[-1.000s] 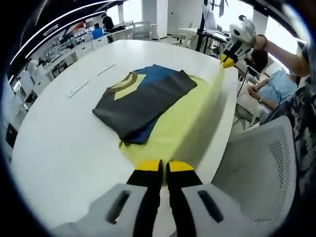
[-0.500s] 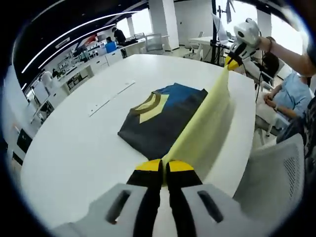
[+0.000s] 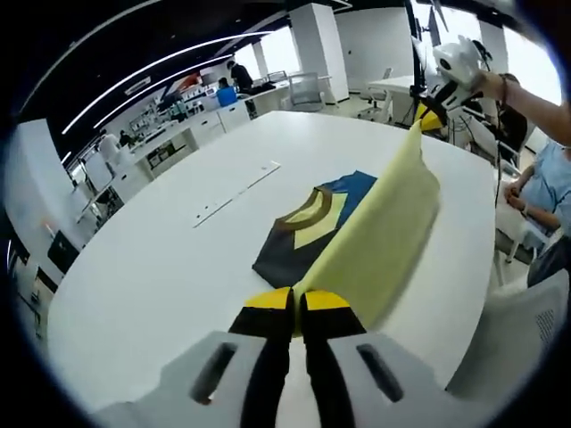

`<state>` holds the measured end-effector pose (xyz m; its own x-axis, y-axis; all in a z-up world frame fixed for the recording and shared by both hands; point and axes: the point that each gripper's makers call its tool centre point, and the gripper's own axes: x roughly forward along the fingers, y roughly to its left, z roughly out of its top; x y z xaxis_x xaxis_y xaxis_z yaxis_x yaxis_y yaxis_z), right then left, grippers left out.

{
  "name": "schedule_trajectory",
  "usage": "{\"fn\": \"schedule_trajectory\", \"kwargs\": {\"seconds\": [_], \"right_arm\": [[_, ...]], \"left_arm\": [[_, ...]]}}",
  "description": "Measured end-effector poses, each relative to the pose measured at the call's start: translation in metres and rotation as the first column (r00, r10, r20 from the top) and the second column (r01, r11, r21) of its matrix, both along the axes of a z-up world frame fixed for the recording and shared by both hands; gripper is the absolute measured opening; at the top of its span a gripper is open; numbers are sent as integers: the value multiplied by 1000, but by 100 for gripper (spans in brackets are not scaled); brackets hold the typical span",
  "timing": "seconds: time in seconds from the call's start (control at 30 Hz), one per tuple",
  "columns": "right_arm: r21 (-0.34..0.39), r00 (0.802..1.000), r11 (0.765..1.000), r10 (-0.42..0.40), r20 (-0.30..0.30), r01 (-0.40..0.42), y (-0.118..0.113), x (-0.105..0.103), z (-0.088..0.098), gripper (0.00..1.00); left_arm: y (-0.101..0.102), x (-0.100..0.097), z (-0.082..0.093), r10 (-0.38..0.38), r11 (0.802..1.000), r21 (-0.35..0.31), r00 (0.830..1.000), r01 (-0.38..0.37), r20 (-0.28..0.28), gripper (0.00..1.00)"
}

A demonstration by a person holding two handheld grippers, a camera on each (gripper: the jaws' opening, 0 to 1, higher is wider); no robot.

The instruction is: Fold the garment on the visible template until the final outline fits inside the template.

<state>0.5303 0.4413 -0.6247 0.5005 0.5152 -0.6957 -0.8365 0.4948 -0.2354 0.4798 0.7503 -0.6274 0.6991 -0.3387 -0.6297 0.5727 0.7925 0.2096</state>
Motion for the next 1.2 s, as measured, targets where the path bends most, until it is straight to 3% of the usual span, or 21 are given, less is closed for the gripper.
{"fn": "schedule_trajectory", "kwargs": {"seconds": [0.43, 0.6, 0.9, 1.2], "right_arm": [[5, 994, 996, -86, 64, 86, 6, 53, 4, 0], [-5, 990, 993, -120, 78, 121, 4, 68, 2, 0], [34, 981, 982, -188, 36, 187, 8, 94, -16, 0], [-18, 973, 973, -229, 28, 230, 15, 122, -55, 0]], "left_arm": [[8, 54, 10, 90, 996, -19, 992, -89, 89, 0], [9, 72, 7, 120, 991, -61, 989, -115, 82, 0], [14, 104, -13, 183, 981, -76, 981, -178, 71, 0], [19, 123, -52, 199, 980, -28, 980, -199, 26, 0]]}}
